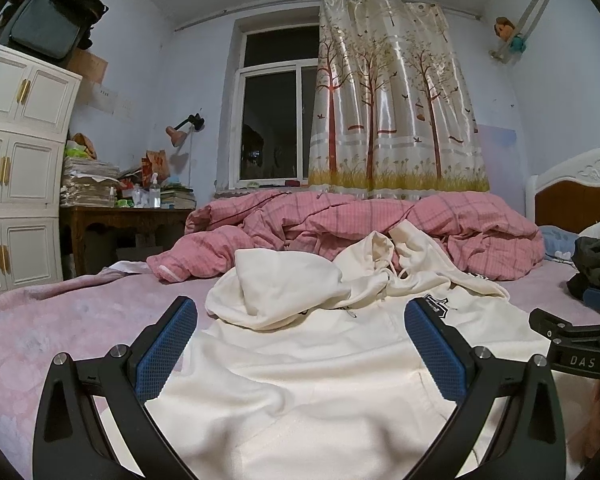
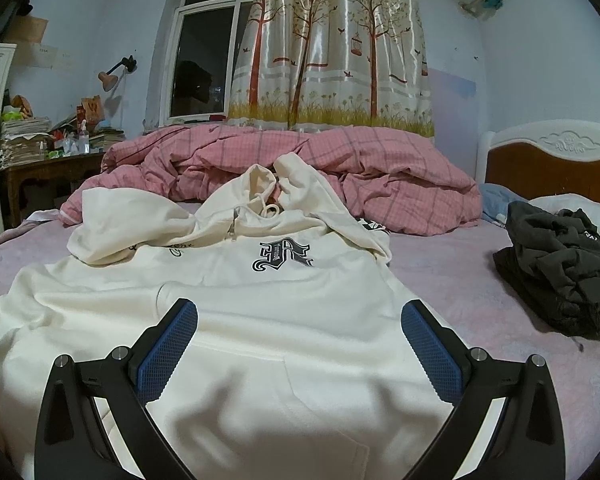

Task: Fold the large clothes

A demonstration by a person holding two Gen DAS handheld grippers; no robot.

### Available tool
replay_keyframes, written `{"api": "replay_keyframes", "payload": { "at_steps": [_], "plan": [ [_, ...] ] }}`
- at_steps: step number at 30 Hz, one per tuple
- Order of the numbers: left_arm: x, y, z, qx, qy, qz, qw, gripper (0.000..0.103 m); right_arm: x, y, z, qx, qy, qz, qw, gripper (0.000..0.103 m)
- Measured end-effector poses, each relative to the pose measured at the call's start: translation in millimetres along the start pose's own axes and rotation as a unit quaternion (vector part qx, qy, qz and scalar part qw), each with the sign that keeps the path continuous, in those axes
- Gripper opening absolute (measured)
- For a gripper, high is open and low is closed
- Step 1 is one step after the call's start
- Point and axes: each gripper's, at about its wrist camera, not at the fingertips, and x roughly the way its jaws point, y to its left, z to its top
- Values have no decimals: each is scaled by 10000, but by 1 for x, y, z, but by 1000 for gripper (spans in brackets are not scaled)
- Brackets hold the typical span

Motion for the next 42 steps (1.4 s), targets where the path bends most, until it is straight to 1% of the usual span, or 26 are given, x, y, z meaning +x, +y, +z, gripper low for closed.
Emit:
{"api": "replay_keyframes", "payload": {
  "at_steps": [5, 42],
  "plan": [
    [2, 0, -1, 26, 53, 7, 10000, 103, 0, 0, -1, 6, -3, -9, 10000, 102],
    [2, -1, 0, 30, 69, 5, 10000, 103, 0, -3, -2, 16, -23, -65, 10000, 102]
  ]
}}
